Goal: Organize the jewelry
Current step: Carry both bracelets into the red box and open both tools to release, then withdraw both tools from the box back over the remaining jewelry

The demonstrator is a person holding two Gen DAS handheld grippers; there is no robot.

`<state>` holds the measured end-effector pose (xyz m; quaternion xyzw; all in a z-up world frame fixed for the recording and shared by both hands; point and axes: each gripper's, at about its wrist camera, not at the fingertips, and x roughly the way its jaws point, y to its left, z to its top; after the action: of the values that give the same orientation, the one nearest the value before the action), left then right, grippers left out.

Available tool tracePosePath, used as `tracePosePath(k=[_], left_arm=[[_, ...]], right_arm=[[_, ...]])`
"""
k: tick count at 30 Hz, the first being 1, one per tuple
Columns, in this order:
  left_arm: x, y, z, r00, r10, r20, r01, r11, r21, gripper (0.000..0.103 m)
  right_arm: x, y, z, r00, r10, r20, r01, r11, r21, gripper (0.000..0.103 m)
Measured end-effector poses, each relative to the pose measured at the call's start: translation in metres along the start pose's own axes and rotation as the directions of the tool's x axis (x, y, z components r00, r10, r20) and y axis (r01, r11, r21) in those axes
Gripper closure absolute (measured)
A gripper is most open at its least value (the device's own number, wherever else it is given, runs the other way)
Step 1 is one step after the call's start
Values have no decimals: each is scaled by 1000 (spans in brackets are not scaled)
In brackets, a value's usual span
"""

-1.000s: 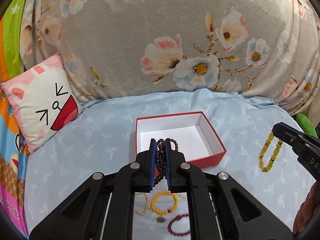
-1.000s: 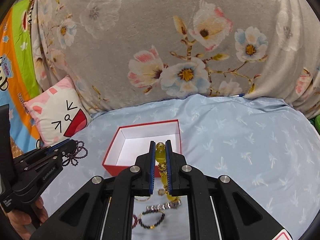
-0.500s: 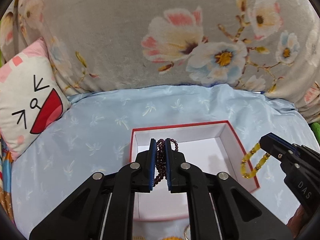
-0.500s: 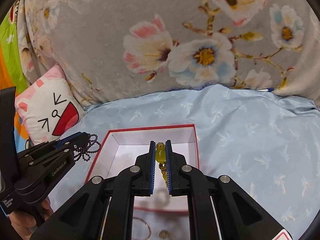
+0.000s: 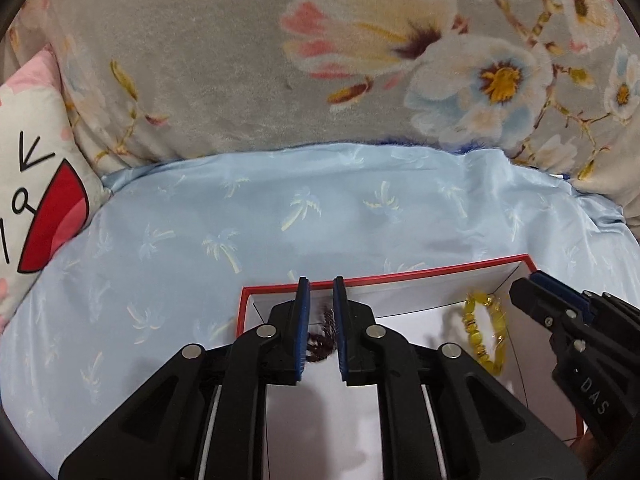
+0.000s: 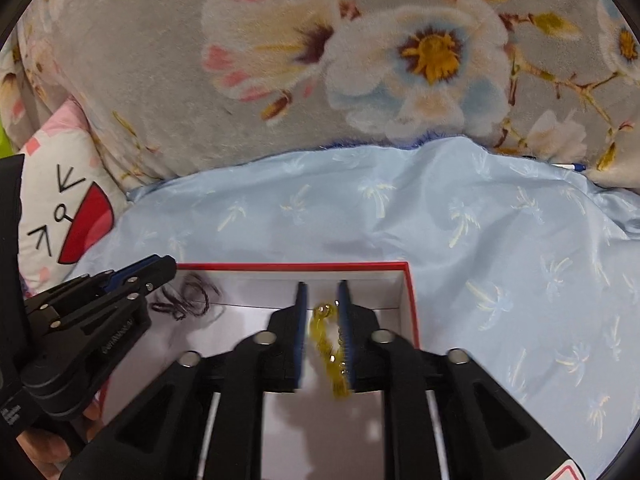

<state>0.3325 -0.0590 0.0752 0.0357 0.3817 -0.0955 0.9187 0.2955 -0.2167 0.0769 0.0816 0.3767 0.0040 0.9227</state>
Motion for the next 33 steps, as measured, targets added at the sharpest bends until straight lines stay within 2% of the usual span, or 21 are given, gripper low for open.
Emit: tracePosePath(k=[1, 2, 3, 4, 6, 8, 10, 16, 18, 21, 25, 27, 30, 33], left_arm=[[0, 1, 1, 1000, -2, 3, 2, 1000, -3, 88], [-2, 2, 1, 1000, -5, 13, 5, 1000, -7, 85], [-3, 3, 2, 1000, 1, 24, 0, 1000, -8, 76], [-4, 3, 2, 1000, 10, 28, -10, 1000, -5, 71], [-5, 2, 0, 1000, 5, 27, -5, 1000, 5, 71], [-6, 1, -1, 1000, 10, 26, -11, 1000, 17, 71], [-8, 1, -3, 1000, 10, 27, -11, 1000, 22, 71], [-18, 2, -8, 999, 23, 36, -23, 999, 23, 71], [-25, 2, -12, 999, 23, 40, -23, 999, 23, 71], [-42, 1, -19, 998, 20, 53, -22, 999, 27, 71], [-69, -3, -34, 998, 19, 61, -21, 999, 33, 67], [-84, -5, -46, 998, 27, 62, -29, 999, 35, 66], [-105, -3, -68, 997, 46, 61, -48, 998, 30, 57], [-122, 5, -97, 998, 53, 42, -54, 998, 20, 55]], right_arm=[[1, -1, -2, 1000, -14, 4, 14, 1000, 1, 50], [2, -2, -3, 1000, -22, 11, 22, 1000, 6, 49], [2, -4, -4, 999, -32, 6, 32, 999, 11, 49], [3, -5, -4, 999, -37, -5, 37, 999, 19, 49], [2, -7, -4, 999, -38, -9, 39, 999, 34, 48], [2, -5, -6, 996, -83, -14, 83, 996, 20, 46], [0, -2, -8, 996, -90, -15, 90, 996, 8, 46], [-11, 2, -19, 998, -59, 1, 59, 998, 11, 46], [-22, 5, -22, 998, -58, 18, 57, 998, 12, 46], [-46, 8, -30, 998, -44, 46, 44, 999, 10, 40], [-79, 13, -49, 997, -32, 68, 32, 999, 0, 40], [-96, 14, -61, 997, -25, 72, 25, 1000, 1, 40], [-123, 14, -86, 997, -17, 71, 16, 1000, 5, 40], [-144, 11, -113, 998, -19, 63, 19, 1000, 8, 39]])
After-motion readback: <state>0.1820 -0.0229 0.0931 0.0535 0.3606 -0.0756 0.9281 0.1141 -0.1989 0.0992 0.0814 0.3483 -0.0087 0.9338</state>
